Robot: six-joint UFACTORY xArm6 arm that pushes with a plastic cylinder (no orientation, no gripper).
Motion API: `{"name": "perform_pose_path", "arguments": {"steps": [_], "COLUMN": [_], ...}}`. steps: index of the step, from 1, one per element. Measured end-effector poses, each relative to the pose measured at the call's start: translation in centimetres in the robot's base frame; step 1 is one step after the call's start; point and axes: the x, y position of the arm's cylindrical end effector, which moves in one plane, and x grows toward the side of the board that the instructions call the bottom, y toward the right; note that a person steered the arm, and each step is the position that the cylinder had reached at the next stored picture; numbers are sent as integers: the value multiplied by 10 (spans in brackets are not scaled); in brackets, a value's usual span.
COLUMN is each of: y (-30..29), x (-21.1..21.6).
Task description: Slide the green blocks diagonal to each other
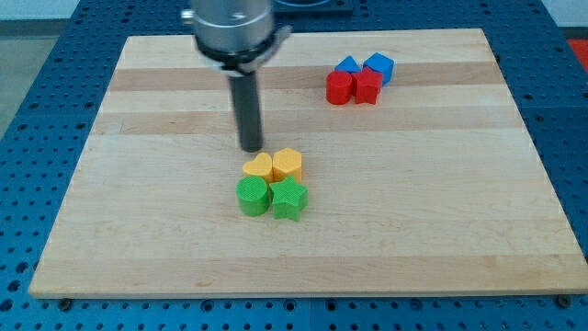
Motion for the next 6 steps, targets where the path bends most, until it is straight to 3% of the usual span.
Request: {"name": "perform_pose_path", "arguments": {"steps": [3,6], "y": [-24,4], "x": [85,89]}}
